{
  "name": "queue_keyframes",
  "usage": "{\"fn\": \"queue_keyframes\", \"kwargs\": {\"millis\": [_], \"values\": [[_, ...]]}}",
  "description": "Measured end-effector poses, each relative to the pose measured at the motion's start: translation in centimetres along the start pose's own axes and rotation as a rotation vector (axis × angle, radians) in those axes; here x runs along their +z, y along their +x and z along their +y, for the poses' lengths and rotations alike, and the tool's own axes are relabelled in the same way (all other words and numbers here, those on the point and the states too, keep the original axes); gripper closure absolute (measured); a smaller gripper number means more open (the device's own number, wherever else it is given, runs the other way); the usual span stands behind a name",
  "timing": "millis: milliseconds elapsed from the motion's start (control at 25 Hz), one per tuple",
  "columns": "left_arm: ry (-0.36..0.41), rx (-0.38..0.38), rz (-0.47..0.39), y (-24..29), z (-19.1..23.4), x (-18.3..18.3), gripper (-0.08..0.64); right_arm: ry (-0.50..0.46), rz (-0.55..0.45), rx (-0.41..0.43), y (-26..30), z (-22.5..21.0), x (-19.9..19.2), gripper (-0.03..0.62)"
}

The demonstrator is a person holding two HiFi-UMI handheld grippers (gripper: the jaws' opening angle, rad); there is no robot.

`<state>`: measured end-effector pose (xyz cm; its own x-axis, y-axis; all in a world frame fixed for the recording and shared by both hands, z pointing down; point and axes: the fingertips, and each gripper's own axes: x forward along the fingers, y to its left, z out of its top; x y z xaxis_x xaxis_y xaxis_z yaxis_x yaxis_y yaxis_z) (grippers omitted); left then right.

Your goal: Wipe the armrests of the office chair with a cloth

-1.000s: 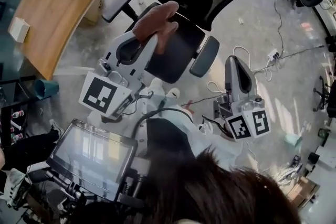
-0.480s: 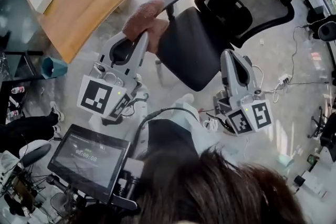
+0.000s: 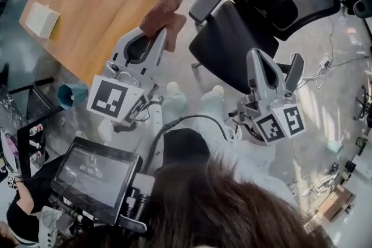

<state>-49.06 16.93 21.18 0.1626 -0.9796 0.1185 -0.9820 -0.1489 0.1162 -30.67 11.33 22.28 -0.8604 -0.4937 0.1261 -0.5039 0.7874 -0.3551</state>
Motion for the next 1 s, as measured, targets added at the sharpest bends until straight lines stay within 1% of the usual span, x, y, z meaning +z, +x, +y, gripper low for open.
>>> {"fn": "queue_keyframes", "kwargs": {"millis": [200, 440, 680, 800, 920, 1000], "values": [[-0.019, -0.035, 0.038, 3.9, 2.1, -2.5, 0.537, 0.008, 0.045, -0.038, 3.2, -2.3, -1.0, 0.591], [-0.051, -0.073, 0.053, 8.1, 3.2, -2.8, 0.537, 0.015, 0.042, -0.071, 5.5, -4.8, 0.2, 0.591], [-0.022, -0.097, 0.069, 13.7, 2.5, -2.8, 0.537, 0.031, 0.039, -0.072, 6.7, -9.1, 1.1, 0.591], [-0.036, -0.113, 0.078, 16.3, 2.1, -3.0, 0.537, 0.036, 0.050, -0.054, 7.4, -10.8, 1.5, 0.591], [-0.044, -0.137, 0.112, 19.0, 1.7, -3.9, 0.537, 0.042, 0.065, -0.058, 7.4, -12.6, 1.5, 0.591], [-0.026, -0.159, 0.144, 21.0, 1.7, -4.6, 0.537, 0.082, 0.074, -0.064, 7.5, -13.9, 1.1, 0.591]]}}
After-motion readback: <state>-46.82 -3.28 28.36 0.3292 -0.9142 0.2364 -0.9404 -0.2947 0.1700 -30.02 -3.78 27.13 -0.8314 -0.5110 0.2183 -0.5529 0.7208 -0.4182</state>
